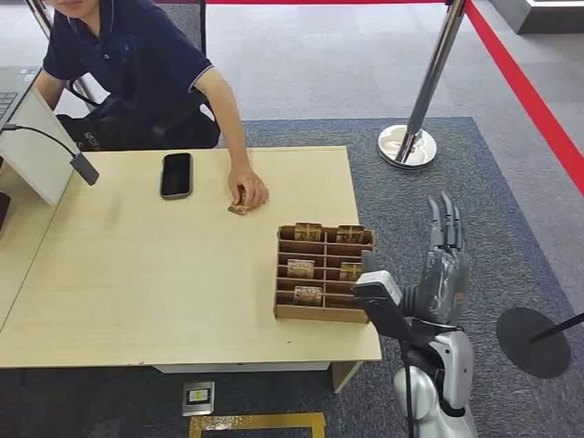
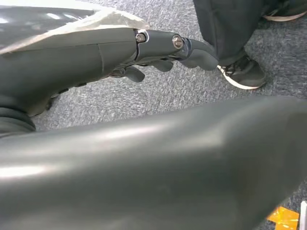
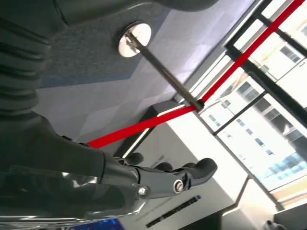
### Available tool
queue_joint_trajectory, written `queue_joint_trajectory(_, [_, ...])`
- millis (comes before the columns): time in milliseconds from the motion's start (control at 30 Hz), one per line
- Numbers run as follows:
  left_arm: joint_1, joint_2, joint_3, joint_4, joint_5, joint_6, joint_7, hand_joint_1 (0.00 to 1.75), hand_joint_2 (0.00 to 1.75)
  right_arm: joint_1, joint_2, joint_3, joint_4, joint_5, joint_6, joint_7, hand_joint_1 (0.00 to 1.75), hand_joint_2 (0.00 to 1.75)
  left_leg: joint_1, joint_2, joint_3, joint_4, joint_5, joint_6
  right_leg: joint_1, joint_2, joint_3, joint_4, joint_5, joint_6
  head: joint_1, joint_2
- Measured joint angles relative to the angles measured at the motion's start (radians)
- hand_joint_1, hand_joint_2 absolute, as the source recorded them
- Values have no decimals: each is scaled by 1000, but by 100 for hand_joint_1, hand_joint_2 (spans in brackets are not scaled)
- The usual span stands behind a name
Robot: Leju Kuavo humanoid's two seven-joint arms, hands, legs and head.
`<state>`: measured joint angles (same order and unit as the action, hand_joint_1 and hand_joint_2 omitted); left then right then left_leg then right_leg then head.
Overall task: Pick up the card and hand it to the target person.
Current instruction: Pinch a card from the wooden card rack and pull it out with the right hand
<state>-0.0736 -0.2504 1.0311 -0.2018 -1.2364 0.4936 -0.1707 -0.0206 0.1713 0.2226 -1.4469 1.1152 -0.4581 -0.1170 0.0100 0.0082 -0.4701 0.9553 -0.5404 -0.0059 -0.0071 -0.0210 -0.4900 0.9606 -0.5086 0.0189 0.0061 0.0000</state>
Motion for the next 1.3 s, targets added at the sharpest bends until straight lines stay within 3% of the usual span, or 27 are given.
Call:
queue_joint_trajectory(433, [-4,0,0,4,-21,6,49,0,0,-82,0,99,65,136,60,206,24,175,0,0,-1,0,0,0,0,0,0,0,0,0,0,0])
queue_joint_trajectory(733, [-4,-3,0,5,-22,7,56,0,0,-130,7,99,154,216,78,295,48,175,0,0,0,0,0,0,0,0,0,0,0,0,0,0])
queue_joint_trajectory(867, [-4,-3,0,5,-21,9,56,0,0,-136,9,97,182,247,90,321,78,175,0,0,0,0,0,0,0,0,0,0,0,0,0,0])
queue_joint_trajectory(1300, [-4,-3,0,6,-22,12,56,0,0,-137,16,90,236,281,113,357,68,175,0,0,0,0,0,0,0,0,0,0,0,0,0,0])
